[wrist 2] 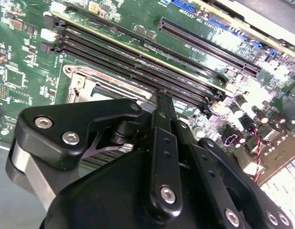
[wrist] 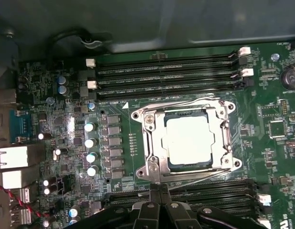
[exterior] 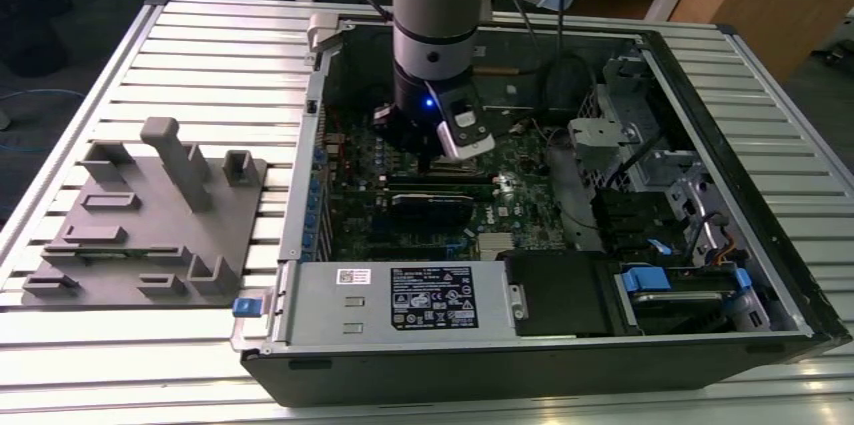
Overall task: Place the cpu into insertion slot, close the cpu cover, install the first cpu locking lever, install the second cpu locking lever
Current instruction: 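Install the second cpu locking lever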
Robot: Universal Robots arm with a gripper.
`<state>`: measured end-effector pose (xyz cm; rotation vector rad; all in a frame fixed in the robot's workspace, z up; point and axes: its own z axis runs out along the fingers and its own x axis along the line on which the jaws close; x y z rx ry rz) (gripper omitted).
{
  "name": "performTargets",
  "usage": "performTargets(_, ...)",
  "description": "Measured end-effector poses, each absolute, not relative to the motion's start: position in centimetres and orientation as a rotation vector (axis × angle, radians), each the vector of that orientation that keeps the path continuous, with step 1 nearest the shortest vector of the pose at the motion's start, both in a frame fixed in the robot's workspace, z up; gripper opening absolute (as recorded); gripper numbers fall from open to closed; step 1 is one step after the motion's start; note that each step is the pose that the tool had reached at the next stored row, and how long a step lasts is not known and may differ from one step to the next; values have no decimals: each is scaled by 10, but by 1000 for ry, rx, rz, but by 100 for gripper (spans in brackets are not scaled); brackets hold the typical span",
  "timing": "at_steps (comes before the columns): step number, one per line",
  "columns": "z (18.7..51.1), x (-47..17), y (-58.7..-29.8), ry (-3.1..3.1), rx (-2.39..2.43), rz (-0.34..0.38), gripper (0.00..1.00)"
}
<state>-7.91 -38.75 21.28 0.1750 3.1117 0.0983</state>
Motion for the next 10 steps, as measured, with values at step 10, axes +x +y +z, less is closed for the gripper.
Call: performTargets(10, 210, -82, -387, 3112, 175, 117, 10)
